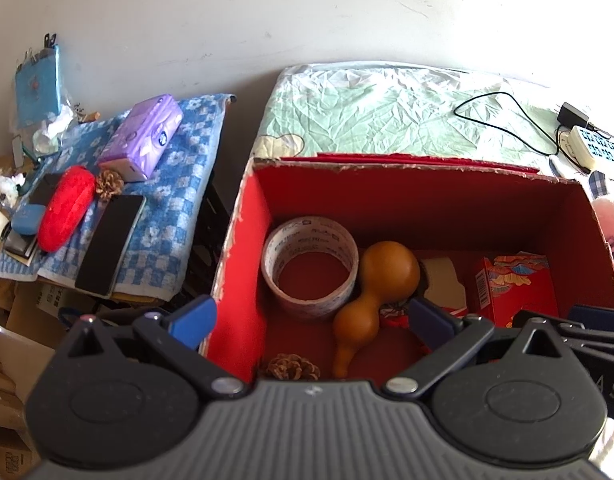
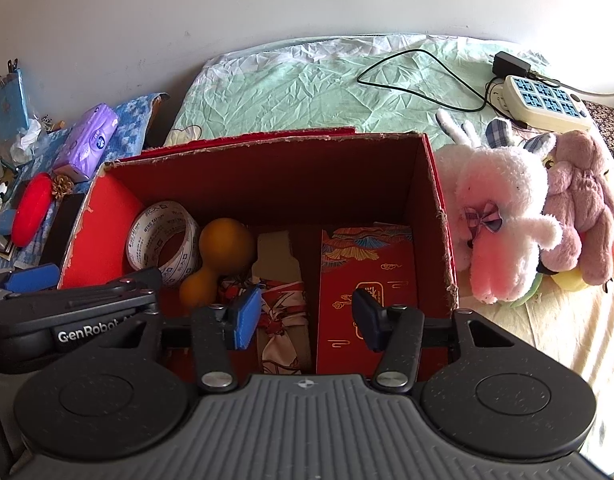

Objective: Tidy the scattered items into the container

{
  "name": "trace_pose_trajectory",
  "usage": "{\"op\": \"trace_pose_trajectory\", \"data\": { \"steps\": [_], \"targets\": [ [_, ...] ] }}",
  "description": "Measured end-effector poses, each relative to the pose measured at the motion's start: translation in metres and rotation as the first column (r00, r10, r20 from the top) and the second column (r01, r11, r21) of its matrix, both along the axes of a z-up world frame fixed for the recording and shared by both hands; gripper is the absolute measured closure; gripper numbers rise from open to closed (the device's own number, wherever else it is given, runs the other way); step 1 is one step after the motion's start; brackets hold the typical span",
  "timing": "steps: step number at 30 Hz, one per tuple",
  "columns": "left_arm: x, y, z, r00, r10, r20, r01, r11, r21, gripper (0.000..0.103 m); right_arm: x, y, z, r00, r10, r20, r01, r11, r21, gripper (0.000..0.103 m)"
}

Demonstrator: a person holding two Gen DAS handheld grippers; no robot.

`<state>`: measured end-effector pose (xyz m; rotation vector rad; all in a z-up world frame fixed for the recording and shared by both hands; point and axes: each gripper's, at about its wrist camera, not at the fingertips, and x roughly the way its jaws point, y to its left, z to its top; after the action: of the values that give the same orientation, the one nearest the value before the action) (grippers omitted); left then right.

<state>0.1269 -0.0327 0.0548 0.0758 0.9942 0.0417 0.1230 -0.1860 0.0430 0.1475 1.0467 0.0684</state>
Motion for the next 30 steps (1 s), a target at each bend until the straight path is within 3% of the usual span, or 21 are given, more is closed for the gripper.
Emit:
{"op": "trace_pose_trajectory", "data": {
  "steps": [30],
  "targets": [
    [-0.010,0.003,-0.003,1.000,-0.012,0.024,0.012,1.000,-0.001,0.002,-0.011,0.007,0.000,1.000,-0.020,0.014,0.021,0.999,-0.025,0.049]
  ]
}}
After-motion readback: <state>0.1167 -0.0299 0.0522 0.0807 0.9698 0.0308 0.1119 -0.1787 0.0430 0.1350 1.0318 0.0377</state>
